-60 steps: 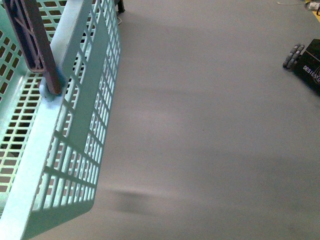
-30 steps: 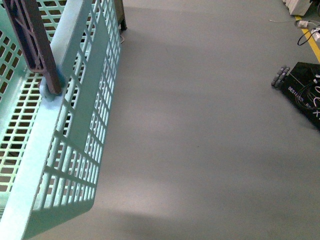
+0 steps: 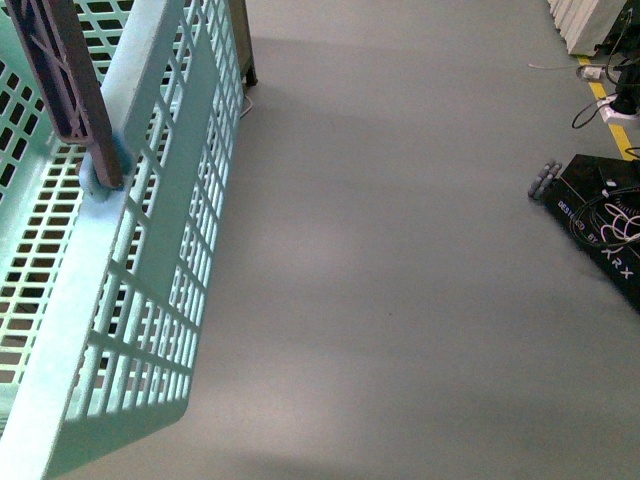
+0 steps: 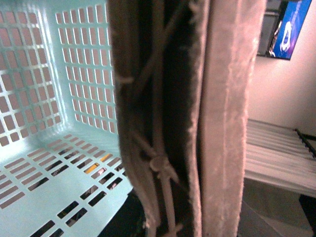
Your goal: Pick mango and avocado into basket
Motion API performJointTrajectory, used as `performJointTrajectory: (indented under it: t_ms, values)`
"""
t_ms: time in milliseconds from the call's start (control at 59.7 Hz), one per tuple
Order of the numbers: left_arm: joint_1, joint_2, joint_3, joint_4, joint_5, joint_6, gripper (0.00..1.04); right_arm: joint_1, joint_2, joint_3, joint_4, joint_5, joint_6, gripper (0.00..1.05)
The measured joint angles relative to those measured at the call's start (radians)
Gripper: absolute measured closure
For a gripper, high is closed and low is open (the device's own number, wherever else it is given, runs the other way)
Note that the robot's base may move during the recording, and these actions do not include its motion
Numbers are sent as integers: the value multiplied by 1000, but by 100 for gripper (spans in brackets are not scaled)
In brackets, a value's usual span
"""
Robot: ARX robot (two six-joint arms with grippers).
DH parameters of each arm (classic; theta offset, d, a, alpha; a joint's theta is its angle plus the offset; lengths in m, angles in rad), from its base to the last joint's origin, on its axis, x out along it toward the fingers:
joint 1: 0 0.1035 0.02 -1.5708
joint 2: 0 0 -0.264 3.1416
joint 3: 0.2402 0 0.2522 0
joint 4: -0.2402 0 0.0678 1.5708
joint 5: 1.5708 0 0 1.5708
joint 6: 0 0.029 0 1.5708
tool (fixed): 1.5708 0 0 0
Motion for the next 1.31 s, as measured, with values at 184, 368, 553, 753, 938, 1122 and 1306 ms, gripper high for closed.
performJointTrajectory:
  t_ms: [184, 368, 553, 753, 938, 1122, 1306]
  values:
    - [0, 0, 0, 0, 0, -1, 88, 0, 0, 0, 0, 0, 0, 9]
    - [0, 0, 0, 0, 0, -2, 88, 0, 0, 0, 0, 0, 0, 9]
    - [0, 0, 0, 0, 0, -3, 88, 0, 0, 0, 0, 0, 0, 9]
    - [-1, -1, 0, 0, 2, -6, 88, 0, 0, 0, 0, 2, 0, 9]
    - [-5, 0, 0, 0, 16, -21, 88, 0, 0, 0, 0, 1, 0, 9]
    - [-2, 0, 0, 0, -4, -11, 88, 0, 0, 0, 0, 0, 0, 9]
    - [-1, 0, 0, 0, 0, -12, 88, 0, 1, 0, 0, -3, 0, 9]
